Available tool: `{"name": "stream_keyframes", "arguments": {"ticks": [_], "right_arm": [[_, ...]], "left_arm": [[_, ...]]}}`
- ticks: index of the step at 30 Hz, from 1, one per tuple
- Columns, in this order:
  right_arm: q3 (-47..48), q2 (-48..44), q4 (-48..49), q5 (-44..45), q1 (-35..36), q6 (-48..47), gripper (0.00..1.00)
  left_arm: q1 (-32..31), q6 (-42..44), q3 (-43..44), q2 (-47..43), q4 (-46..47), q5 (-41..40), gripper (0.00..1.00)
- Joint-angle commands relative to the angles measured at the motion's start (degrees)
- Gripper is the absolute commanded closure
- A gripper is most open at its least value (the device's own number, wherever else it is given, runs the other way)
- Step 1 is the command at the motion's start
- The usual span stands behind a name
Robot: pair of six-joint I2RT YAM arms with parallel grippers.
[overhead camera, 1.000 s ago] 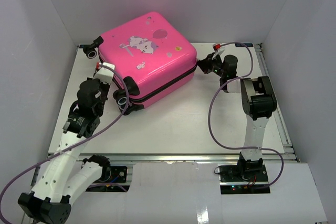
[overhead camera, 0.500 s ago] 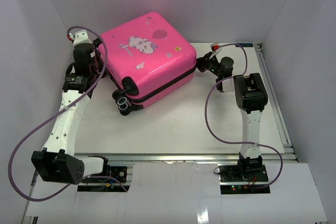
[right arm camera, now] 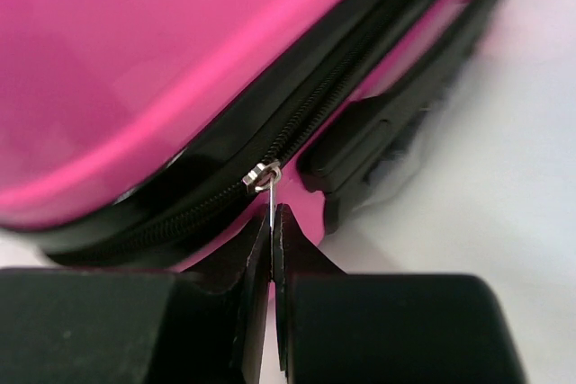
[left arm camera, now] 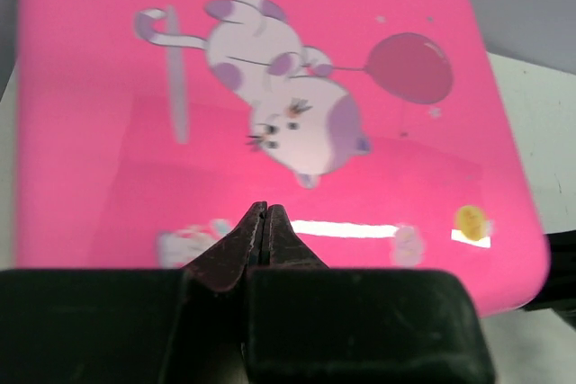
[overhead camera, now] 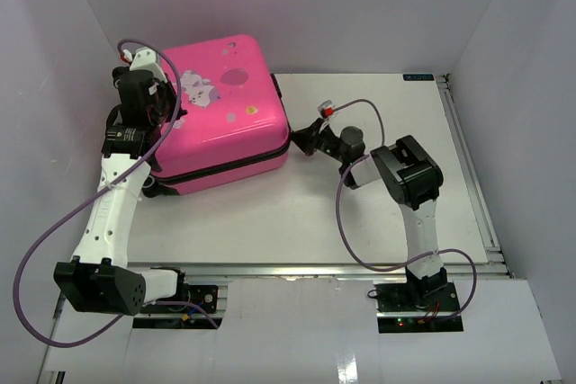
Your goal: Pack the luggage
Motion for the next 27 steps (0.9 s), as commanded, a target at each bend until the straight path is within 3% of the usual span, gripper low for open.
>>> {"name": "stream_keyframes", "arguments": {"ticks": [1, 8, 13, 20, 27], "right_arm": [[-5.43, -3.16, 5.36, -11.30, 14.64, 1.33, 0.92], [-6.58, -2.28, 4.88, -10.82, 19.30, -0.55, 0.92], [-4.32, -4.56, -3.48, -6.81, 18.30, -4.69, 0.92], [0.89, -8.03, -16.02, 0.33, 15.27, -8.74, 0.92], [4.99, -6.58, -18.75, 0.50, 12.91, -7.67, 0.92]], "left_arm": [[-0.17, 3.59, 3.88, 0.04, -2.99, 3.68, 0.92], [-3.06, 4.78, 5.37, 6.11, -2.69, 9.48, 0.90], [-5.51, 2.84, 5.68, 12.93, -2.10, 6.83, 0.89], [-9.05, 3.30, 3.80, 13.81, 0.35, 4.23, 0.87], [-9.79, 3.73, 1.97, 14.41, -0.27, -1.13, 0.86]]}}
